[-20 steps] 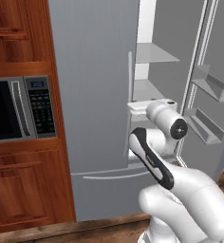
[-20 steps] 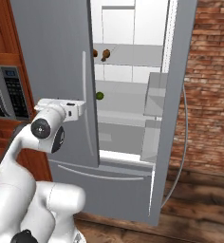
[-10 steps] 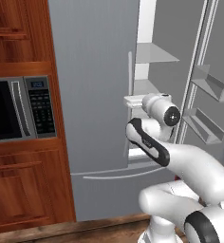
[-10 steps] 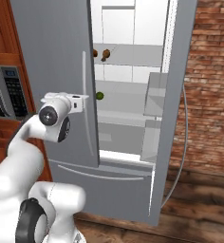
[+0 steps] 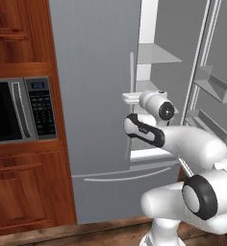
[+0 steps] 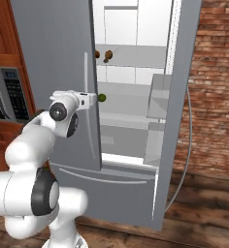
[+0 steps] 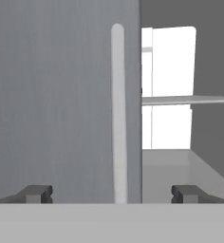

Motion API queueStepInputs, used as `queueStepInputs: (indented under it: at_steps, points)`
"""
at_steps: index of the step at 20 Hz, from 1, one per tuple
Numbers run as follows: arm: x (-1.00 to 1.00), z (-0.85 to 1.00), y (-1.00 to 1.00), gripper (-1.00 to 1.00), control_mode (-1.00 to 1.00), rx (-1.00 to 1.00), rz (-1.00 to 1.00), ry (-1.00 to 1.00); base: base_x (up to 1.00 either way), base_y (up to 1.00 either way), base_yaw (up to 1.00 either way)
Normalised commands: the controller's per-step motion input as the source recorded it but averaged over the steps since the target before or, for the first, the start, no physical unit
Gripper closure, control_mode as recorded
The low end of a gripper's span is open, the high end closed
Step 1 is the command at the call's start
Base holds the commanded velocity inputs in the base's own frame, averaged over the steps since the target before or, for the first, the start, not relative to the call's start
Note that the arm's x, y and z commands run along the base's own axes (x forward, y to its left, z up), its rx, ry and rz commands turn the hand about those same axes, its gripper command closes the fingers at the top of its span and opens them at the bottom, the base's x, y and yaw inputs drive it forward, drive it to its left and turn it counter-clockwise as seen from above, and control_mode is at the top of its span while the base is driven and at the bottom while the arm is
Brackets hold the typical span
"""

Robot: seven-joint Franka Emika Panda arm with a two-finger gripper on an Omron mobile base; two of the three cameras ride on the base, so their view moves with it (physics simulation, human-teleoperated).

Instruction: Gather the lime and garlic from the fridge and place them on a tray on the dining counter. Then gather the chicken drumsticks from the fridge and place them on the other tray.

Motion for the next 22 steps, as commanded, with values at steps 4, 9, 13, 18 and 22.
queueStepInputs:
  at_steps: [4, 9, 13, 18, 22]
  points:
    - [0.54, -0.12, -0.02, -1.00, -1.00, 0.00, 0.00, 0.00, 0.00, 0.00, 0.00]
    - [0.57, -0.13, 0.00, -1.00, -1.00, 0.00, 0.00, 0.00, 0.00, 0.00, 0.00]
    - [0.54, -0.11, -0.01, -1.00, -1.00, 0.00, 0.00, 0.00, 0.00, 0.00, 0.00]
    - [0.53, -0.13, -0.01, -1.00, -1.00, 0.00, 0.00, 0.00, 0.00, 0.00, 0.00]
    - [0.60, -0.19, 0.08, 1.00, -1.00, 0.00, 0.00, 0.00, 0.00, 0.00, 0.00]
